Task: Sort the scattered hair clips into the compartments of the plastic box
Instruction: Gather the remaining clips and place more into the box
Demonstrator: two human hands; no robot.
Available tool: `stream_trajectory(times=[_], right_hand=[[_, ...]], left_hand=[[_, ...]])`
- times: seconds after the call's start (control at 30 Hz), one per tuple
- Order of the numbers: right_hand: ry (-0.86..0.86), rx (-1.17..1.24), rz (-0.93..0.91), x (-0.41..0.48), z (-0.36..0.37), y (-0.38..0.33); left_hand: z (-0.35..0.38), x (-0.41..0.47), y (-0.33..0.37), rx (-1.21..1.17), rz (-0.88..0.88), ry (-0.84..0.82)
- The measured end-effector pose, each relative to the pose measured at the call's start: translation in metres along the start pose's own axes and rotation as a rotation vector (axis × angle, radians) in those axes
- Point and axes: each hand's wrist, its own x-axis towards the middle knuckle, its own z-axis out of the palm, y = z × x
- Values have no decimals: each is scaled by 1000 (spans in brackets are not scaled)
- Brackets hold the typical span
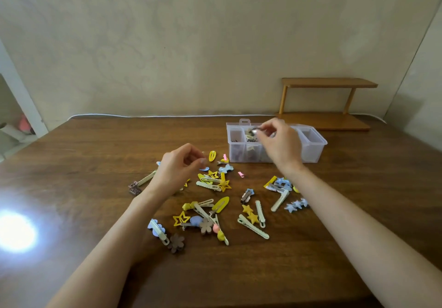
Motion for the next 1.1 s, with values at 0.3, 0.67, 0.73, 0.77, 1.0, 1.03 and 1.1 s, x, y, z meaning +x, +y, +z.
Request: stream_trajectory(times=[0.3, 0.67, 0.73, 0.77, 1.0, 1.03, 1.1], right_hand=[[-32, -279, 114, 37, -1, 38], [77, -167, -156, -1, 17, 13], [19, -108, -191, -10, 23, 3], [-11, -71, -200, -14, 26, -2], [-188, 61, -249, -38, 42, -29], [-205, 68, -250, -41, 44, -30], [-237, 72, -251, -46, 46, -30]], left_hand=[[-28, 6, -20, 272, 14, -28], [-47, 8, -39, 475, -81, -337], [-48, 8, -39, 473, -97, -370], [-49, 8, -39, 472, -104, -383], [-56, 4, -37, 385, -196, -532], [-56, 3, -37, 406, -181, -543], [-53, 3, -37, 443, -144, -530]])
